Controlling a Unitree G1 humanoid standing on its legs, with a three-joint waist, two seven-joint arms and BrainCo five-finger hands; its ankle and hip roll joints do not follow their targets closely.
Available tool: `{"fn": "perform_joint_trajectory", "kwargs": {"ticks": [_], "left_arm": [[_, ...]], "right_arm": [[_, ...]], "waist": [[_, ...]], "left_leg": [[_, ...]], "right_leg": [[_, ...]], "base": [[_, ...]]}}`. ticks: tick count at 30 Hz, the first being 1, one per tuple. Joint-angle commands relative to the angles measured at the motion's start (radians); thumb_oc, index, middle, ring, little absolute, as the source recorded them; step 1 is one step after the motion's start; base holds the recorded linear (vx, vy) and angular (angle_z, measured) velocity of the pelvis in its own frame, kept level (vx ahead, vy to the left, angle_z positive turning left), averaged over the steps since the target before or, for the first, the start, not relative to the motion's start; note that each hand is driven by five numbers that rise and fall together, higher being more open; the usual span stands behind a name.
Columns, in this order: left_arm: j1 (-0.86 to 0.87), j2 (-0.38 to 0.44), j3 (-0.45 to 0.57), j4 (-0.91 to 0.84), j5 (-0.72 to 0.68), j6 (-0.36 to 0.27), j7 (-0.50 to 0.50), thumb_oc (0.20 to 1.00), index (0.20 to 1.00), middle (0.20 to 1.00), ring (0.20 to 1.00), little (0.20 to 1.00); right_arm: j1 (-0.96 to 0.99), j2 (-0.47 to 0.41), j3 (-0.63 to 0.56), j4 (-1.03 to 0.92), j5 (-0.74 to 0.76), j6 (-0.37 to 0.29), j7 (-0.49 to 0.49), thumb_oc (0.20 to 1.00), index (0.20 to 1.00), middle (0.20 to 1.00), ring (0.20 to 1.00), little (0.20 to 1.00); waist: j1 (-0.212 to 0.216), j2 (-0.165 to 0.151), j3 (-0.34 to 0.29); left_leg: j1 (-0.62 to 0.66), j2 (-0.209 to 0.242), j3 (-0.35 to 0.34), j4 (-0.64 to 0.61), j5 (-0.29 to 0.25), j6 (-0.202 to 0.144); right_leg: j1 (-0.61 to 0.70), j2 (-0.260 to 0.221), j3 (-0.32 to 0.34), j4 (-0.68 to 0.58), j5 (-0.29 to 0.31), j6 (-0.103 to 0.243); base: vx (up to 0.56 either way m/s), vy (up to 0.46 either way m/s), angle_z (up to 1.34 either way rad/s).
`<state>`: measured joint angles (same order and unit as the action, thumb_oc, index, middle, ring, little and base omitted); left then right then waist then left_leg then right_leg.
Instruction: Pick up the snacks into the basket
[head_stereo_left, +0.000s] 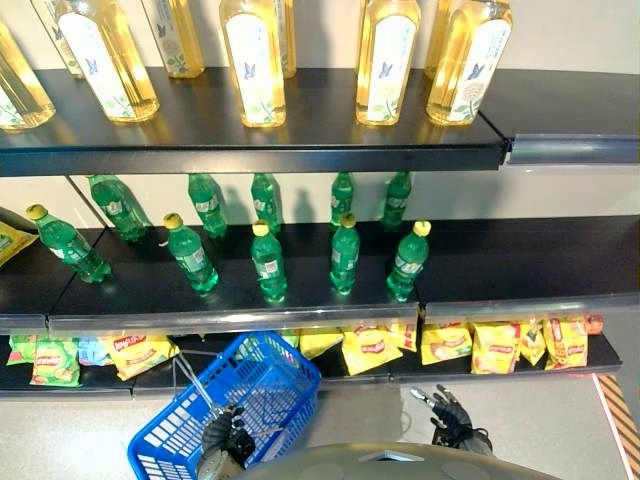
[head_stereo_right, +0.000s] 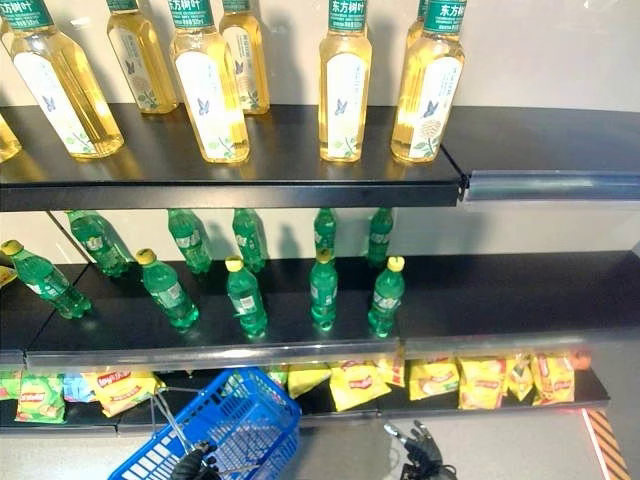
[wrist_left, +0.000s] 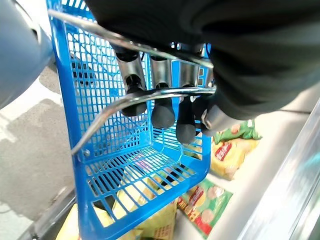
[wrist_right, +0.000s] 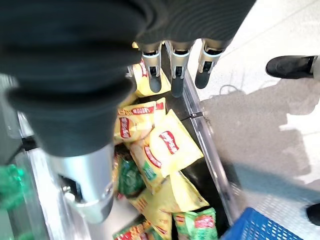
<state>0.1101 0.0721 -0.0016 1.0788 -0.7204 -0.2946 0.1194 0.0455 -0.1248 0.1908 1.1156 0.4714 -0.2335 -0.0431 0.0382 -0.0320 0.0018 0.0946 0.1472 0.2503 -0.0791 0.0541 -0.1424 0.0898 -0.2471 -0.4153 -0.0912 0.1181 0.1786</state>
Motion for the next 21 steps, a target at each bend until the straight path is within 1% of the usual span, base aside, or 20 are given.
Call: {"fn": "perform_joint_trajectory", "kwargs": {"ticks": [1, 12, 16, 21], "left_arm": [[-0.086, 0.001, -0.004, -0.029, 0.046, -0.057, -0.02, 0.2, 0.2, 0.2, 0.2, 0.2], [-0.074, 0.002, 0.002, -0.068, 0.052, -0.076, 0.004, 0.2, 0.2, 0.2, 0.2, 0.2], [-0.075, 0.008, -0.001, -0.081, 0.08, -0.086, 0.02, 0.2, 0.2, 0.2, 0.2, 0.2], [-0.071, 0.013, 0.0, -0.094, 0.084, -0.091, 0.027, 0.2, 0.2, 0.2, 0.2, 0.2]], "right_arm": [[-0.075, 0.012, 0.019, -0.034, -0.056, -0.045, -0.017, 1.0, 1.0, 1.0, 1.0, 1.0], [-0.063, 0.007, 0.054, -0.082, -0.174, -0.05, -0.069, 1.0, 1.0, 1.0, 1.0, 1.0], [-0.058, 0.008, 0.056, -0.092, -0.195, -0.056, -0.088, 1.0, 1.0, 1.0, 1.0, 1.0], [-0.055, 0.009, 0.061, -0.1, -0.206, -0.056, -0.089, 1.0, 1.0, 1.0, 1.0, 1.0]], "waist": [[-0.014, 0.003, 0.022], [-0.022, 0.0, 0.031], [-0.023, 0.002, 0.032], [-0.023, 0.004, 0.032]], "left_leg": [[-0.057, -0.04, -0.005, -0.008, 0.035, 0.055], [-0.055, -0.039, 0.01, -0.008, 0.035, 0.056], [-0.055, -0.038, 0.01, -0.008, 0.036, 0.055], [-0.054, -0.038, 0.009, -0.008, 0.036, 0.054]], "right_leg": [[0.038, 0.056, 0.015, 0.004, -0.057, -0.017], [0.031, 0.052, 0.022, 0.004, -0.047, -0.013], [0.031, 0.05, 0.021, 0.004, -0.046, -0.012], [0.033, 0.051, 0.018, 0.004, -0.047, -0.012]], "base": [[0.0, 0.003, -0.07], [-0.01, 0.005, -0.05], [0.0, 0.0, 0.0], [0.0, 0.0, 0.0]]}}
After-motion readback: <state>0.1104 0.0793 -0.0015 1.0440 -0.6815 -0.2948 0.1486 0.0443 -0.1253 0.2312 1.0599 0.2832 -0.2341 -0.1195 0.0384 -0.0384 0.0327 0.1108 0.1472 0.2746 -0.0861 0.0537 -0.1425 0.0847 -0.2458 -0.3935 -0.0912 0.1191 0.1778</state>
